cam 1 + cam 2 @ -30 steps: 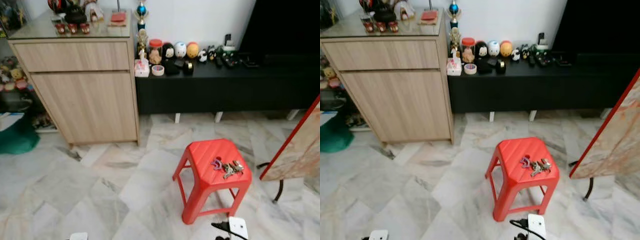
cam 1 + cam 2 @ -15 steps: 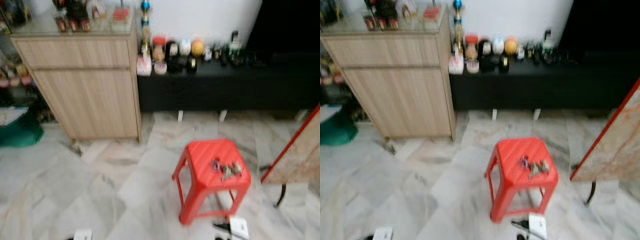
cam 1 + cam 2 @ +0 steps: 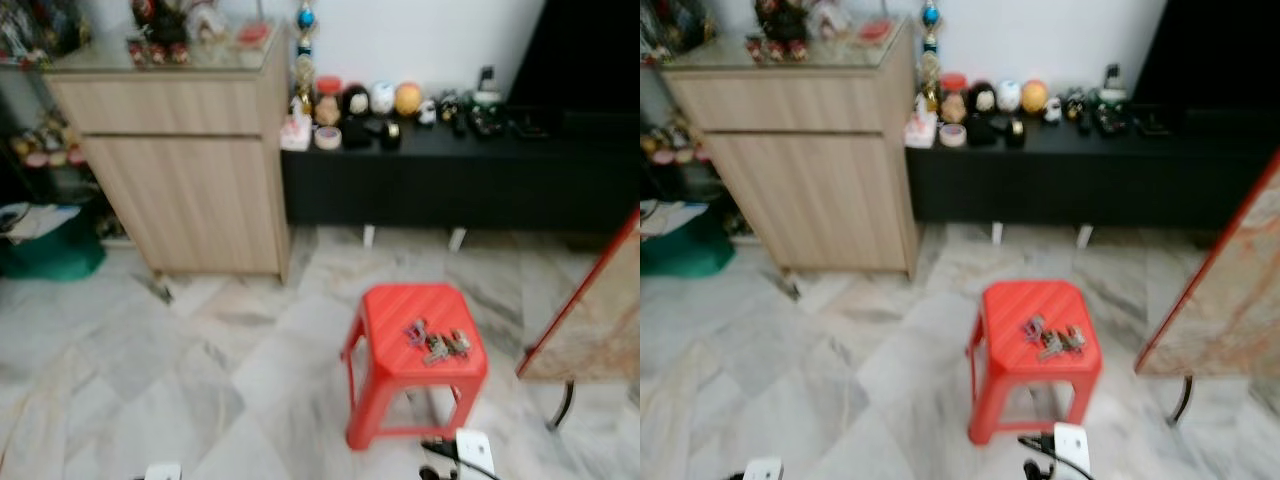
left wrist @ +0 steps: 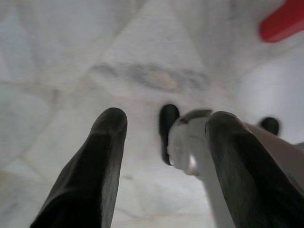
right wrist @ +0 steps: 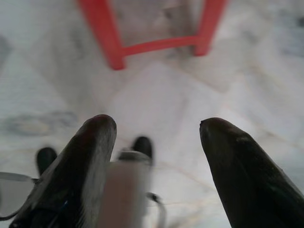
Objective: Hang keys on a hook
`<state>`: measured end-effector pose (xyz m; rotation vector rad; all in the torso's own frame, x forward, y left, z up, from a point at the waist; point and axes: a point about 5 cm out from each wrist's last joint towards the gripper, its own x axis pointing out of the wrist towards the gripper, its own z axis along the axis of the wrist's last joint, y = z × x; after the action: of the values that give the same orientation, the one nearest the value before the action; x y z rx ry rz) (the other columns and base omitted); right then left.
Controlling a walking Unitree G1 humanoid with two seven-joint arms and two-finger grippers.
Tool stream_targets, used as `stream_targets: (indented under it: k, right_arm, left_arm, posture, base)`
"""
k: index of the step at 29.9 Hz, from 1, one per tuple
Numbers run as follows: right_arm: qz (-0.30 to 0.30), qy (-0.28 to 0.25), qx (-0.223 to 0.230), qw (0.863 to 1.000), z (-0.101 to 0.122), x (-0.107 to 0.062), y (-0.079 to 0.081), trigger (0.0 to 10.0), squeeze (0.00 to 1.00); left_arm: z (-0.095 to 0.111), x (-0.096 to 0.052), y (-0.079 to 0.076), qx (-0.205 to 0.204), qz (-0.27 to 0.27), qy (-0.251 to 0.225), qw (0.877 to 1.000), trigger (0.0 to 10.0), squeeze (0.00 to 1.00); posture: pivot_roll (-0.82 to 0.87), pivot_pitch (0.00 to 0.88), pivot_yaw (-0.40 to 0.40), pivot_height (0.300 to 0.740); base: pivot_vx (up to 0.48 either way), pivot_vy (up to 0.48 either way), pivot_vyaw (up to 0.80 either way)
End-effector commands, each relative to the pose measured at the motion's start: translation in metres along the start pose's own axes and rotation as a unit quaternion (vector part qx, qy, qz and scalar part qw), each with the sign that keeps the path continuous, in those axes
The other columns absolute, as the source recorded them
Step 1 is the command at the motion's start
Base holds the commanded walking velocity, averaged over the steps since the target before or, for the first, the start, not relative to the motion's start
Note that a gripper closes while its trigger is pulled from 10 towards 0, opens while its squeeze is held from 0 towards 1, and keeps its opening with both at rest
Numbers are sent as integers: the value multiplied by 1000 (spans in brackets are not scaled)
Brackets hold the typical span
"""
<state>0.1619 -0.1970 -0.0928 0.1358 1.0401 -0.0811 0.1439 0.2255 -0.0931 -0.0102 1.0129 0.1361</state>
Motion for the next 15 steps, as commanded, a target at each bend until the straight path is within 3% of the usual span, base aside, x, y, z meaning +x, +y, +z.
stream_targets:
  k: [1,15]
  right_arm:
    - [4,-5,2,1000,2,1,5,10000,0]
    - [2,-4,1,1000,1,1,4,10000,0]
  left_arm:
    - [-5,-2,9,6,7,9,1000,10000,0]
    - [-3,-2,10,-9,4,1,1000,10000,0]
  posture:
    - [17,0,-16,740]
    - [27,0,-22,740]
  base:
    - [0,0,0]
    - [0,0,0]
